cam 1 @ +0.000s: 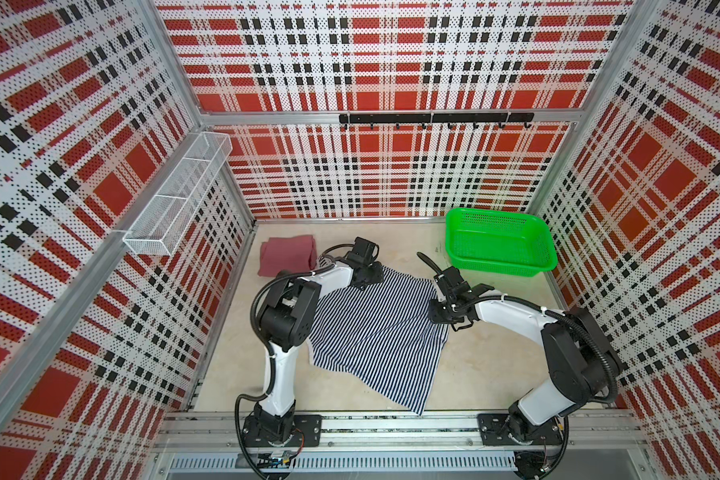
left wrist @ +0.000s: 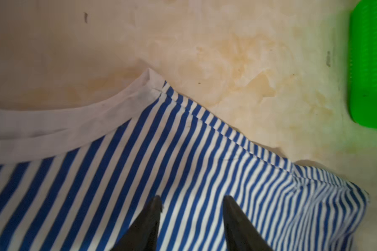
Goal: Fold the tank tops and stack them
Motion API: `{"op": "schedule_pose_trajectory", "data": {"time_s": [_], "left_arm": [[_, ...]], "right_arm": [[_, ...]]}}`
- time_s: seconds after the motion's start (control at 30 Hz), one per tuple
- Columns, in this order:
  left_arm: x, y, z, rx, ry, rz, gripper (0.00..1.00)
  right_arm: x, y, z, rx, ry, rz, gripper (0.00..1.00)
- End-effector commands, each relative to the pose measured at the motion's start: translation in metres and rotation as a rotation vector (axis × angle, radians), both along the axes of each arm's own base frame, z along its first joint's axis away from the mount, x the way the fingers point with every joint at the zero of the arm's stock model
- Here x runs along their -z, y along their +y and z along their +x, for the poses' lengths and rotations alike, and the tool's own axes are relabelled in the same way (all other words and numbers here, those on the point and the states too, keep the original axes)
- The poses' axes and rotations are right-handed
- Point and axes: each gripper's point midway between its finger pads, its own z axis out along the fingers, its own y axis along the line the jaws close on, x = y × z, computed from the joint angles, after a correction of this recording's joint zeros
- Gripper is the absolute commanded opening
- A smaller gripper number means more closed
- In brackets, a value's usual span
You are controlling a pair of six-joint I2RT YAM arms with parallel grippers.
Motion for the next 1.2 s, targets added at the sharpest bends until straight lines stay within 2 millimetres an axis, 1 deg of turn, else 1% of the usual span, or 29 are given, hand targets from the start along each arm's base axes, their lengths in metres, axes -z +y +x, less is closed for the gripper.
{"op": "schedule_pose_trajectory", "data": {"time_s": [0.0, 0.07, 0.13, 0.2, 0.23, 0.3, 0.33, 0.37, 0.43, 0.5, 0.57, 0.63, 0.7, 0.73, 0.77, 0.83, 0.87, 0.9, 1.03, 1.07, 1.17], "left_arm": [[0.017, 0.010, 0.017, -0.010, 0.010, -0.056, 0.49], [0.032, 0.025, 0.022, -0.061, 0.022, -0.062, 0.49], [0.049, 0.058, 0.026, -0.172, 0.018, -0.010, 0.48], [0.064, 0.085, 0.025, -0.252, 0.030, -0.010, 0.47], [0.070, 0.094, 0.022, -0.281, 0.039, -0.025, 0.47], [0.075, 0.107, 0.015, -0.321, 0.032, -0.027, 0.47], [0.074, 0.117, 0.014, -0.346, 0.026, -0.020, 0.47], [0.073, 0.131, 0.015, -0.378, 0.021, -0.016, 0.47], [0.067, 0.143, 0.016, -0.409, 0.002, -0.013, 0.47], [0.057, 0.157, 0.021, -0.446, -0.022, -0.025, 0.47], [0.051, 0.169, 0.026, -0.477, -0.040, -0.038, 0.47], [0.047, 0.175, 0.031, -0.495, -0.053, -0.049, 0.47], [0.043, 0.178, 0.037, -0.504, -0.067, -0.057, 0.47], [0.041, 0.177, 0.039, -0.503, -0.072, -0.058, 0.47], [0.040, 0.179, 0.042, -0.510, -0.079, -0.065, 0.47], [0.036, 0.178, 0.048, -0.512, -0.093, -0.089, 0.47], [0.034, 0.177, 0.051, -0.512, -0.100, -0.098, 0.47], [0.032, 0.179, 0.054, -0.516, -0.105, -0.103, 0.47], [0.026, 0.181, 0.062, -0.521, -0.124, -0.132, 0.47], [0.024, 0.183, 0.064, -0.525, -0.129, -0.135, 0.47], [0.022, 0.188, 0.066, -0.535, -0.133, -0.144, 0.47]], "right_arm": [[0.014, 0.001, 0.009, 0.055, -0.008, 0.003, 0.32], [0.024, -0.008, 0.012, 0.060, 0.004, -0.056, 0.32], [0.033, -0.024, 0.019, 0.068, 0.007, -0.121, 0.32], [0.041, -0.041, 0.026, 0.069, 0.017, -0.171, 0.33], [0.043, -0.049, 0.031, 0.068, 0.021, -0.186, 0.34], [0.043, -0.061, 0.044, 0.074, 0.007, -0.214, 0.34], [0.039, -0.064, 0.053, 0.071, -0.006, -0.220, 0.34], [0.034, -0.065, 0.063, 0.064, -0.028, -0.220, 0.35], [0.013, -0.063, 0.087, 0.049, -0.100, -0.223, 0.35], [-0.012, -0.055, 0.110, 0.030, -0.170, -0.213, 0.36], [-0.033, -0.048, 0.126, 0.019, -0.220, -0.197, 0.37], [-0.051, -0.042, 0.135, 0.014, -0.245, -0.173, 0.37], [-0.059, -0.032, 0.133, 0.006, -0.244, -0.116, 0.37], [-0.060, -0.025, 0.129, 0.003, -0.237, -0.087, 0.36], [-0.061, -0.016, 0.124, -0.003, -0.234, -0.056, 0.35], [-0.056, 0.008, 0.111, -0.033, -0.228, -0.012, 0.32], [-0.050, 0.017, 0.105, -0.041, -0.219, -0.010, 0.30], [-0.042, 0.023, 0.102, -0.039, -0.203, -0.018, 0.28], [-0.007, 0.034, 0.094, -0.005, -0.132, 0.006, 0.22], [0.000, 0.036, 0.094, 0.002, -0.126, 0.004, 0.21], [0.022, 0.024, 0.088, 0.048, -0.074, -0.053, 0.18]]}}
